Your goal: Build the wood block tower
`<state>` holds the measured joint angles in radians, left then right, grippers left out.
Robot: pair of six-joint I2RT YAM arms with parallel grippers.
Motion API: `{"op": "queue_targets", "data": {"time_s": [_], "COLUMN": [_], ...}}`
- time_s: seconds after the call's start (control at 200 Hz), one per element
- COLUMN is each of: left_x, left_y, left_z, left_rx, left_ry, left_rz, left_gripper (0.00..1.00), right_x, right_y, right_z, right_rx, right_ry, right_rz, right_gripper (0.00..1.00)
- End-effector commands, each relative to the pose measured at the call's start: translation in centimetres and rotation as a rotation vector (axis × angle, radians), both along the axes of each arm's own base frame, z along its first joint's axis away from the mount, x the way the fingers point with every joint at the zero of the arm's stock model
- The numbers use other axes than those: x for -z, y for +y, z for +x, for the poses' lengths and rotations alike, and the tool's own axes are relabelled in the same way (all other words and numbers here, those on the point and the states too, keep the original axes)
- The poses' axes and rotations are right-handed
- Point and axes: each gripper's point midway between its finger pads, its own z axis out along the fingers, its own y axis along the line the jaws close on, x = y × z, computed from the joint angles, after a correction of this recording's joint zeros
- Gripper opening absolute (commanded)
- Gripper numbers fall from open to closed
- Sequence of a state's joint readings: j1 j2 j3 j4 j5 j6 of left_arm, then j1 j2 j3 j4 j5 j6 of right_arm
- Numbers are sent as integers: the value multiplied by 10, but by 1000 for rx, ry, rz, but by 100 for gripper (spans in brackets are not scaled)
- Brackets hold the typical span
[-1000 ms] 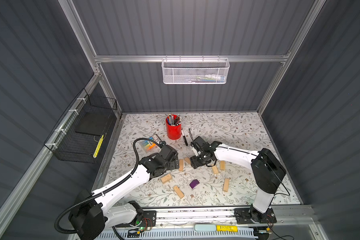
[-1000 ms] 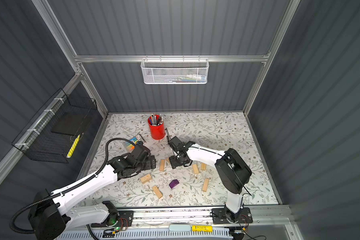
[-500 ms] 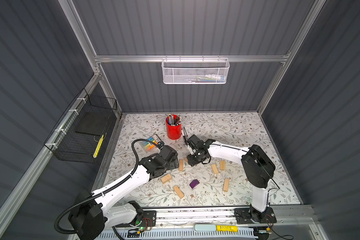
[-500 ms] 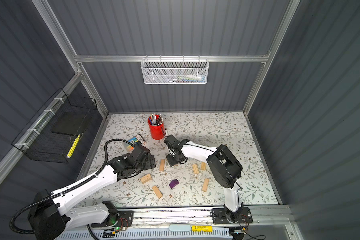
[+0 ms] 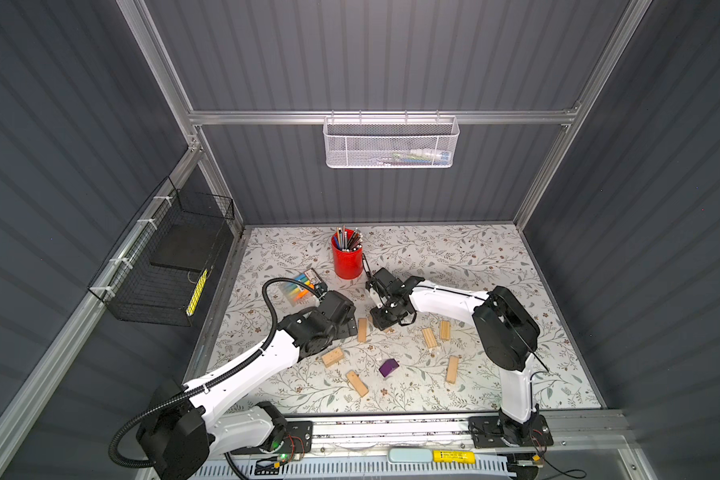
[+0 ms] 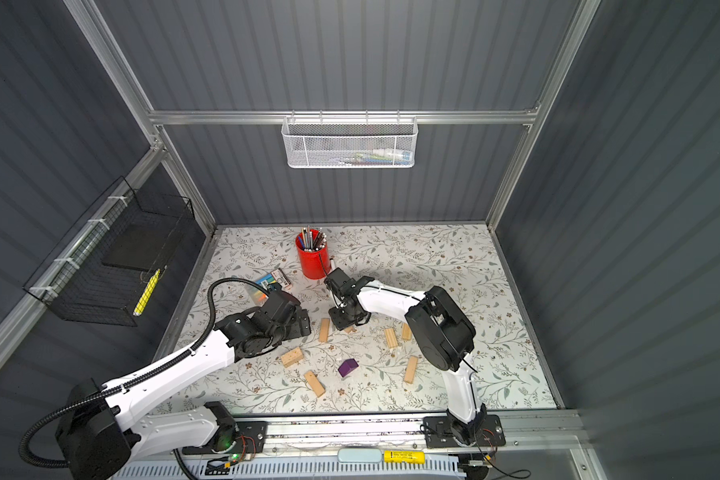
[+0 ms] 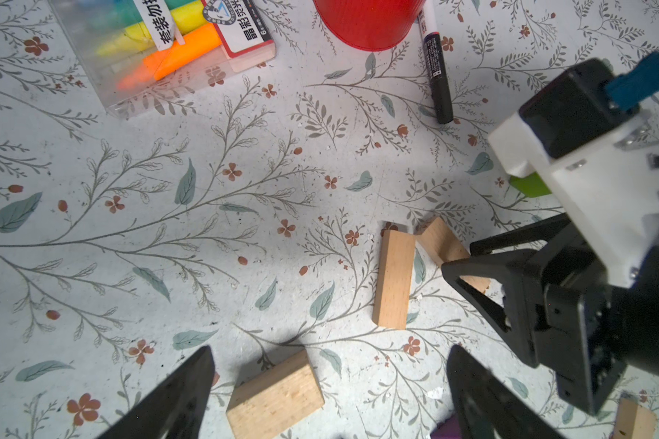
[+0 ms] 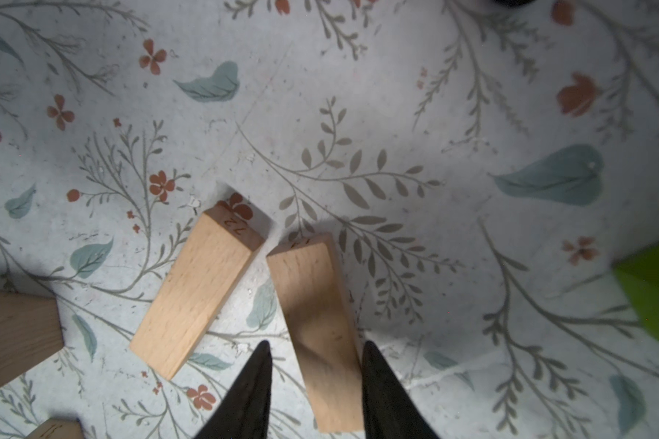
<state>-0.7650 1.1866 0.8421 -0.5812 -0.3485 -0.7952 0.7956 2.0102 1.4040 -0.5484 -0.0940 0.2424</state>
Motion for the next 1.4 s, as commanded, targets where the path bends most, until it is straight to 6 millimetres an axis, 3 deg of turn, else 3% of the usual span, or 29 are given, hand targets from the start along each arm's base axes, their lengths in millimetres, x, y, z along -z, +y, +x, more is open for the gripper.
{"op": "queue_targets", "data": {"time_s": [0.0, 0.36, 0.831, 1.056, 1.396], "left_x": [5, 6, 7, 9, 11], "left_y": [8, 5, 3, 2, 8], "left_z": [-2, -1, 2, 5, 5], "left_rx": [-24, -23, -24, -31, -45], "left_ry": [10, 9, 14, 21, 43], "left_rz": [26, 13, -27, -73, -122], "left_gripper": [95, 96, 96, 95, 94], "right_x": [4, 7, 10, 6, 10], "right_y": [2, -5, -19, -3, 11], "right_z": [-2, -4, -27, -38, -32], "right_rx": [-11, 27, 290, 409, 498], "right_ry": [8, 15, 114, 163, 184], "right_rz": [-13, -30, 15, 80, 119], "right_gripper": [38, 29, 29, 30, 30]}}
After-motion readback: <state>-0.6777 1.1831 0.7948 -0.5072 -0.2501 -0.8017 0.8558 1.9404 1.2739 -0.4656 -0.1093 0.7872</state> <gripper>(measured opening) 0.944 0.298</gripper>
